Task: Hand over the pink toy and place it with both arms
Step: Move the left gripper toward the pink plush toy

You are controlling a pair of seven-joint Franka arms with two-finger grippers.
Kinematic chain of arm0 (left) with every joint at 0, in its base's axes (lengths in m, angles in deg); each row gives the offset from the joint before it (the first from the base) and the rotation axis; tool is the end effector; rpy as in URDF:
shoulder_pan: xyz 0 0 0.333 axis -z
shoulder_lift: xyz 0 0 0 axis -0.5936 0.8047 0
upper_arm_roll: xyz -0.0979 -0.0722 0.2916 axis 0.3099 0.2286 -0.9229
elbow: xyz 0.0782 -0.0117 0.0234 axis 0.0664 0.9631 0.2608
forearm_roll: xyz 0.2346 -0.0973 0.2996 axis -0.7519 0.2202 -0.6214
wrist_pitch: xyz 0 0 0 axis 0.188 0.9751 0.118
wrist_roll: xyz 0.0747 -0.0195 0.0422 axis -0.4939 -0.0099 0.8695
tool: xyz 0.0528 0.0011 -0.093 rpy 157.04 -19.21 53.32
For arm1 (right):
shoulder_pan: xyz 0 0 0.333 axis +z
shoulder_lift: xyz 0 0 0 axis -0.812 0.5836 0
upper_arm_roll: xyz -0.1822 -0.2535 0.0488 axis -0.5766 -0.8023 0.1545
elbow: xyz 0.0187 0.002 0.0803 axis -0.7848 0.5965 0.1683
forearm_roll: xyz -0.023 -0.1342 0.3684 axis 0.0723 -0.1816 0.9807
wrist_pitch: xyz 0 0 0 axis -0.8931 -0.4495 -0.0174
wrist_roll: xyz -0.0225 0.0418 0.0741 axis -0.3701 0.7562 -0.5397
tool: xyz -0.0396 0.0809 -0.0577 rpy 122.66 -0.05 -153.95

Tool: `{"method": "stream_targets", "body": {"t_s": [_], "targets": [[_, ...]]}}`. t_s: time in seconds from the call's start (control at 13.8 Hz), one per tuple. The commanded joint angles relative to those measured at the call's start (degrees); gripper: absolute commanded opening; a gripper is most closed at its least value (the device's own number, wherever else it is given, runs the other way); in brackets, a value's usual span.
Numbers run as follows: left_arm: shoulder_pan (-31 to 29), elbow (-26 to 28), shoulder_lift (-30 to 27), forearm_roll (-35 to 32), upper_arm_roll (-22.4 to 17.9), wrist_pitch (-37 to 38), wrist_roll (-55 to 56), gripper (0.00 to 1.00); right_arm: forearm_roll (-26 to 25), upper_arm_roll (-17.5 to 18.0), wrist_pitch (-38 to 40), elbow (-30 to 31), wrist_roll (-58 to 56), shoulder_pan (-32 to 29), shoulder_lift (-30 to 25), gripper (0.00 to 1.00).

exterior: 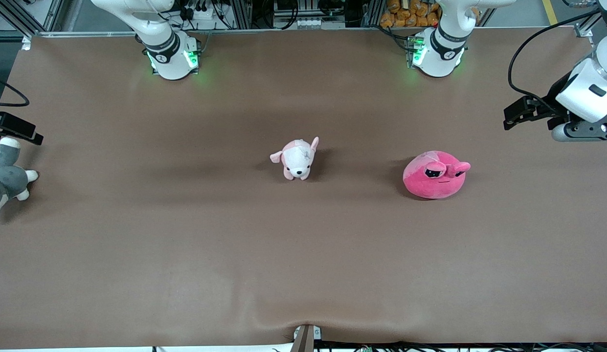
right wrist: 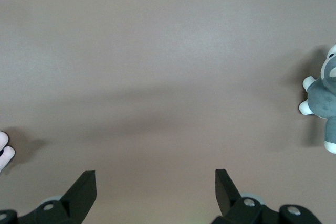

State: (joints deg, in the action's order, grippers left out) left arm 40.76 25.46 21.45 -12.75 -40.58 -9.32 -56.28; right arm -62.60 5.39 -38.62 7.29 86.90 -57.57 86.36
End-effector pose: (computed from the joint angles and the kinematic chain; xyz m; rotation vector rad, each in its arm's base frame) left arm 0.5432 -0.0574 0.6151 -3.1031 0.0177 0.0425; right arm 0.5693 -0.0707 0.6265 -3.1058 0.1546 0.0774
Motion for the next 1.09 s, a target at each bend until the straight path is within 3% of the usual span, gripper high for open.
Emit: {"method": "stream_targets", "body": {"t_s": [0.0,1.02], "targets": [[-0.5,-1.1,0.3,0.3,0.1,0.6,-0.5,1.0,0.7,0.3,-0.4,0.3,-0.7,-0.8,-0.1,1.0],[-0.7,-1.0,2.3,-1.8,-0.3,0.3,0.5,1.0,0.8,0.2,-1.0,0.4,-1.2,-0.5,0.5,1.0]]}}
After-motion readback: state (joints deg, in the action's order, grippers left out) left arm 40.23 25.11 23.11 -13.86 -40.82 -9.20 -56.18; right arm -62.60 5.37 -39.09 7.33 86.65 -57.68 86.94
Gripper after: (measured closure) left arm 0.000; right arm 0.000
